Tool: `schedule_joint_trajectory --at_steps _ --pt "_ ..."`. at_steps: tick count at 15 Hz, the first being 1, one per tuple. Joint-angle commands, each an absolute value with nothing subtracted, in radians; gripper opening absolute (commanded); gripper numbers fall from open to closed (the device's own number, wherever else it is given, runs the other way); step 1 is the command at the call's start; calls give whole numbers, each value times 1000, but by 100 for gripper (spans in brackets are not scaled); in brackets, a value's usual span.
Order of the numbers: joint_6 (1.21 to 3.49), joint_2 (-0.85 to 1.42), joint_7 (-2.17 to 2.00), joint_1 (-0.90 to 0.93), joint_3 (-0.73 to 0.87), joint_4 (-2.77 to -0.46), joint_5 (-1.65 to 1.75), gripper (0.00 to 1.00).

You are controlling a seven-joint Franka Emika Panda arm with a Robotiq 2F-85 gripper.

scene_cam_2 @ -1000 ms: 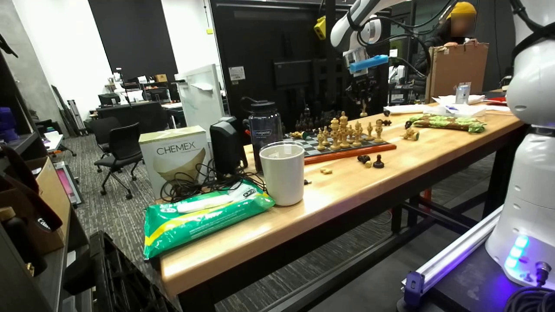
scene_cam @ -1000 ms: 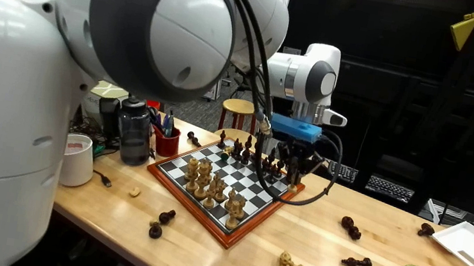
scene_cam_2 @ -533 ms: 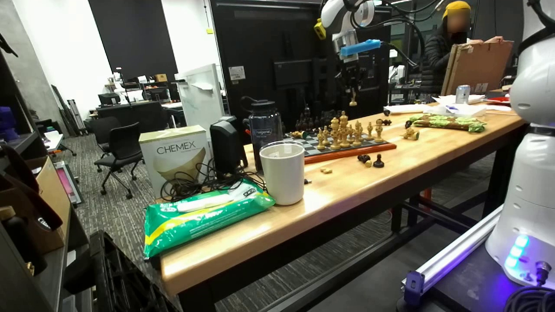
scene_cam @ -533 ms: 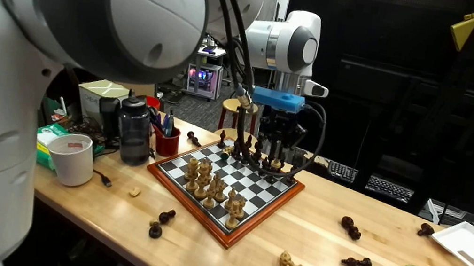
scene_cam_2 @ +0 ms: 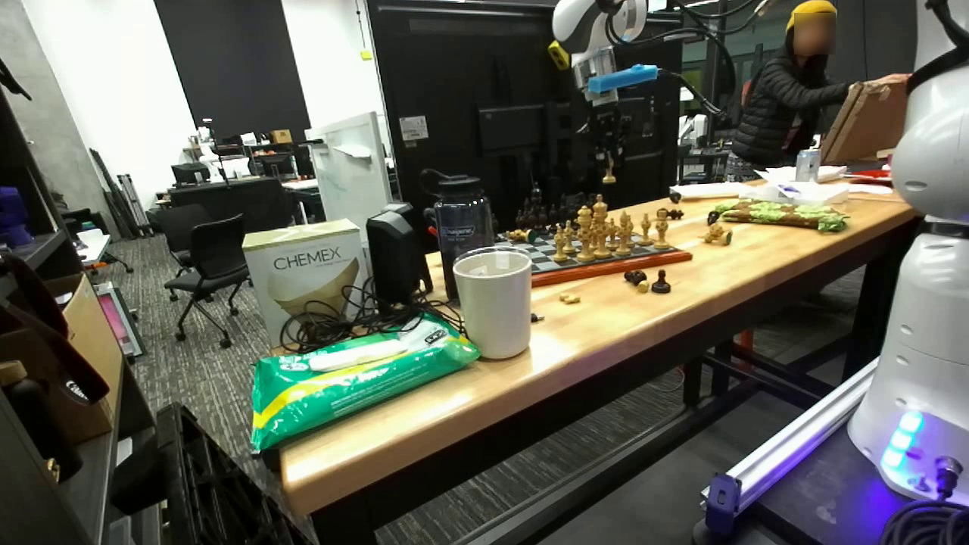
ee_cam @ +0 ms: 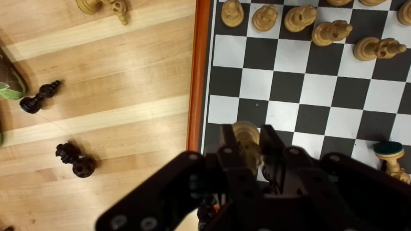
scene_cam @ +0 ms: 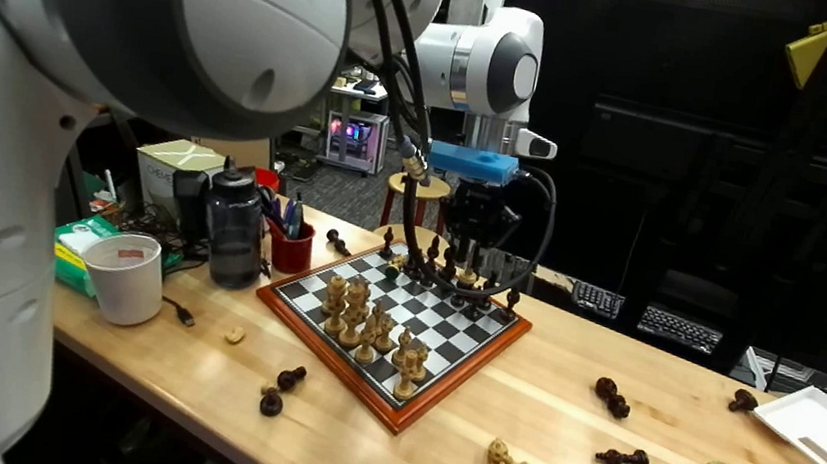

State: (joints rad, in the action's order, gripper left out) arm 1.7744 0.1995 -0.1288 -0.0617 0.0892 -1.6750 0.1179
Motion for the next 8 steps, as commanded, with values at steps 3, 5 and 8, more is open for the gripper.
schedule_joint_trajectory --at_steps 3,5,8 --pt "1772 203 -128 -65 88 -1672 118 24" --pt "1772 204 -128 -65 88 -1672 118 24" --pt "1768 208 -132 -59 85 -1667 126 6"
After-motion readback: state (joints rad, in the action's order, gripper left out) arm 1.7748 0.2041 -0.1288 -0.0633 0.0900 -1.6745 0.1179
